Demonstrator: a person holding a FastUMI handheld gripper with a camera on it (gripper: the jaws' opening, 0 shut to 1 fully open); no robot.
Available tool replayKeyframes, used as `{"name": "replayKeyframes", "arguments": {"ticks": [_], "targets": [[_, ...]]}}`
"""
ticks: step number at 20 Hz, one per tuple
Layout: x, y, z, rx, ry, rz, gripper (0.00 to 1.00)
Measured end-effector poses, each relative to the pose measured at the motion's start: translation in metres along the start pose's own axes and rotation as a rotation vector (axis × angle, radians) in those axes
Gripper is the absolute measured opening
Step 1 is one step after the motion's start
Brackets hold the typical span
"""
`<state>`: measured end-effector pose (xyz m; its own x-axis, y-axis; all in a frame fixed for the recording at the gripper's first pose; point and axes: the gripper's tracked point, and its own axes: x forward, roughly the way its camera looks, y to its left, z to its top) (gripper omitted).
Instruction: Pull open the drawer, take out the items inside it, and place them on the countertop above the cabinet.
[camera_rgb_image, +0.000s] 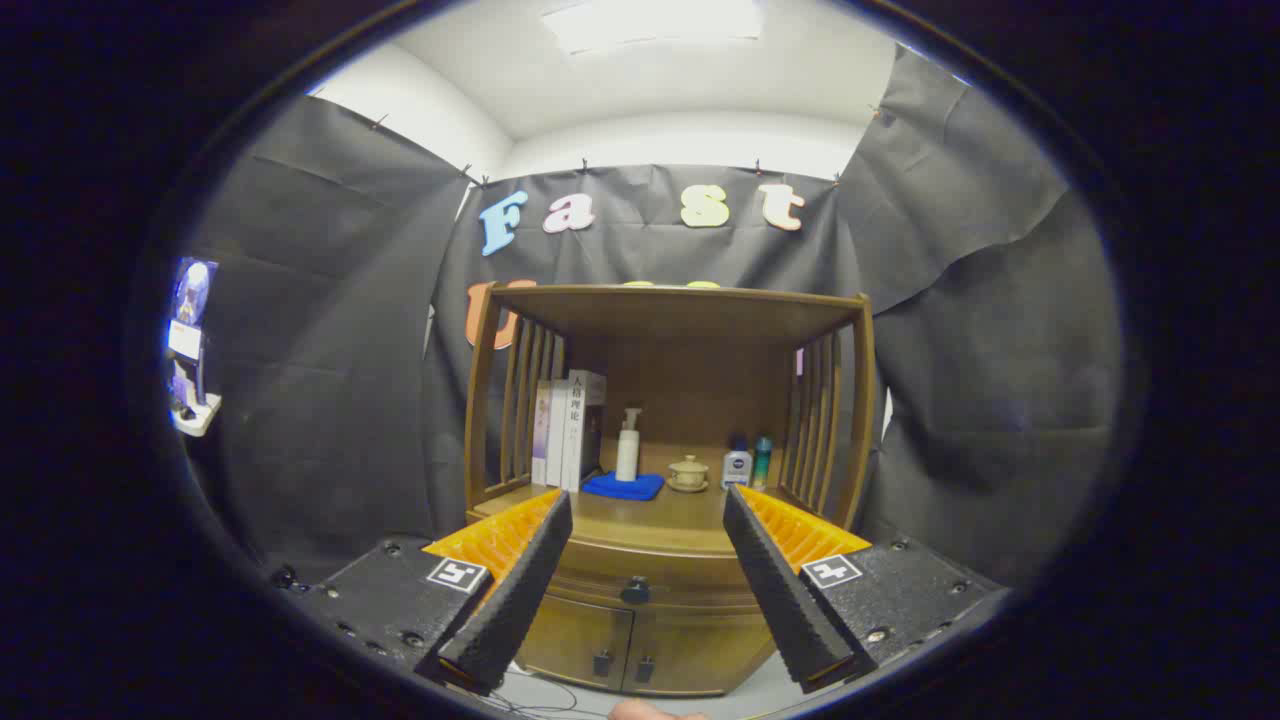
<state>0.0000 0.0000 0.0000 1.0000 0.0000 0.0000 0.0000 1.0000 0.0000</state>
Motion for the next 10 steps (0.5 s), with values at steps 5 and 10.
{"name": "replayKeyframes", "arguments": {"ticks": [5, 10], "targets": [[0.0017, -0.0009, -0.001, 0.003, -0.017, -0.007, 0.99], [0.0011, -0.0017, -0.0022, 0.014, -0.002, -0.008, 0.99]]}}
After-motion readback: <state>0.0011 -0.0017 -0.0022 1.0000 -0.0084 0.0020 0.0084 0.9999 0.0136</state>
